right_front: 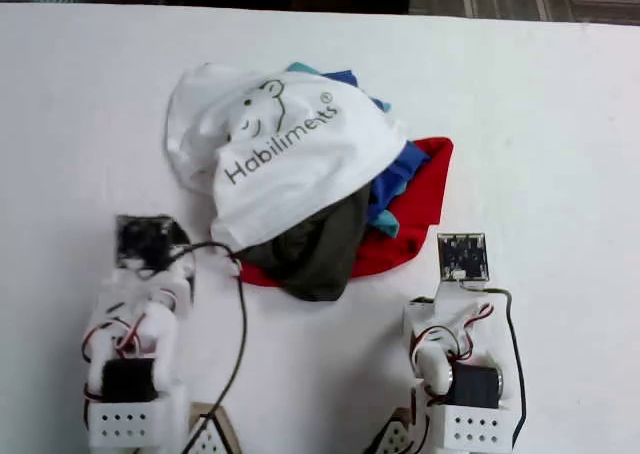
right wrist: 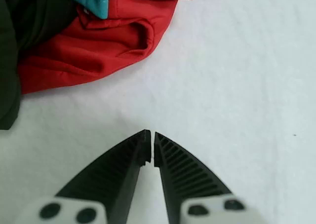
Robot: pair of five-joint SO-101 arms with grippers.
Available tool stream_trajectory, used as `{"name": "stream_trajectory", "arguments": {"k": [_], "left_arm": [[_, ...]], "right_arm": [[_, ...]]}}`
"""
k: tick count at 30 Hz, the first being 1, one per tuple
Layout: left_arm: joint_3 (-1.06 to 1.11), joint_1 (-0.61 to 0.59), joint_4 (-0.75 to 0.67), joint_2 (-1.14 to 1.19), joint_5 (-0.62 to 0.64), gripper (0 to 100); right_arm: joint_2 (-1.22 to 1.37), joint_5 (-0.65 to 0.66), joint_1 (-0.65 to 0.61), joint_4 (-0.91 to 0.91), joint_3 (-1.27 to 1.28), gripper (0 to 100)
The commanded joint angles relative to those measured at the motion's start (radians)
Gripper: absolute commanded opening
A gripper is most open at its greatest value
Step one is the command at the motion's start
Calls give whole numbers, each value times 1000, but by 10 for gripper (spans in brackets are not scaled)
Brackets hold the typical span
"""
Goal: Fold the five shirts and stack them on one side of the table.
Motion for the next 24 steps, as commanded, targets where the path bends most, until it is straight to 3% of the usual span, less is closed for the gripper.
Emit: {"name": "stream_trajectory", "arguments": {"k": [1, 10, 18, 24], "left_arm": [[19, -84, -94, -28, 9, 27], [19, -261, -138, -28, -8, 31], [19, -261, -58, -28, -396, 32], [19, -262, -51, -28, -442, 55]], "right_arm": [[-13, -3, -5, 5, 8, 19], [-13, -3, -5, 5, 8, 19], [-13, -3, -5, 5, 8, 19], [-13, -3, -5, 5, 8, 19]]}}
